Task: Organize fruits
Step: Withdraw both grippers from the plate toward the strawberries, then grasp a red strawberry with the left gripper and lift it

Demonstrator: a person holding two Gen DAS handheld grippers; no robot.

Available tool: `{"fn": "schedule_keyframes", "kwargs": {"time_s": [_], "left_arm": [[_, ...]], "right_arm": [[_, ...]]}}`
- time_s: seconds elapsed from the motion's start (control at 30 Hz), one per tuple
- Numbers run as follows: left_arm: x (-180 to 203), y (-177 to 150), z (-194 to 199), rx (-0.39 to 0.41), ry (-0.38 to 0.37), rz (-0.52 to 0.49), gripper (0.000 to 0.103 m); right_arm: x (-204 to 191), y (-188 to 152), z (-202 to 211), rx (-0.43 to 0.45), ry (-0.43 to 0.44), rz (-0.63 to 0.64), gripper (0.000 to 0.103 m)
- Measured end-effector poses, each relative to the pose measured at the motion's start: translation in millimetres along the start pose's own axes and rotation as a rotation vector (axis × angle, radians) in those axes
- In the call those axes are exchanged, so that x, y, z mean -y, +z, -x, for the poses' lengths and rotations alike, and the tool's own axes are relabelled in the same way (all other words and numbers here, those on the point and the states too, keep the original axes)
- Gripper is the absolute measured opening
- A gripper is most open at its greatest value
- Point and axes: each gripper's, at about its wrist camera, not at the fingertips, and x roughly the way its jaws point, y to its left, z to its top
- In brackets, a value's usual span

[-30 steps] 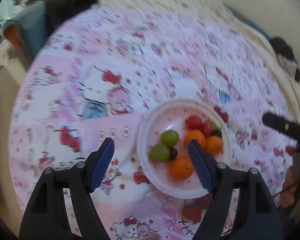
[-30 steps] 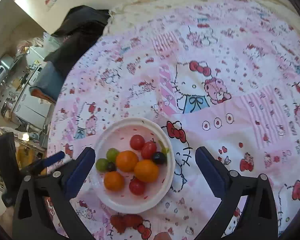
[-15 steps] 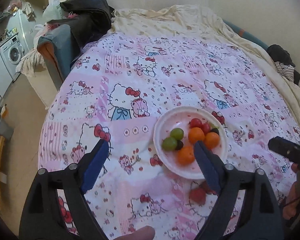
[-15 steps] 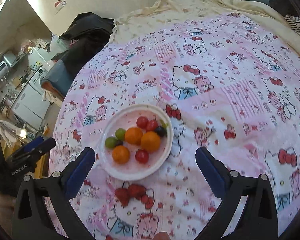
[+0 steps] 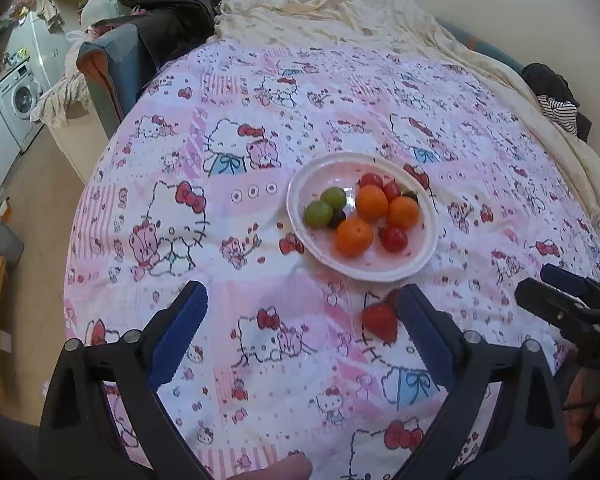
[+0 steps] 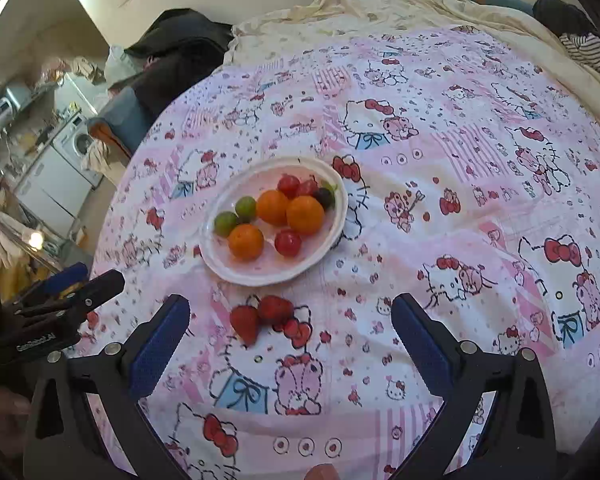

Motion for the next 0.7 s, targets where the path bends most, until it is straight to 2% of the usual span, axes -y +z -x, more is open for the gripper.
{"fn": "schedule_keyframes", "kwargs": {"time_s": [0.27, 0.5, 0.7], "left_arm": [[4.9, -11.9, -11.7, -0.038, 0.003, -0.005, 0.095], [9.0, -20.4, -35.3, -0.112, -0.013, 0.012, 0.095], [22.2, -25.8, -58.7, -0.169, -0.046, -0.015, 0.092]], "right_arm": [[-4.8, -8.2, -6.0, -0.016, -0.014, 0.022, 0.103], [-8.0, -8.8, -10.9, -0.030, -0.010, 0.024, 0.103], [-5.1, -6.5, -12.9, -0.031, -0.012, 0.011, 0.103]]}}
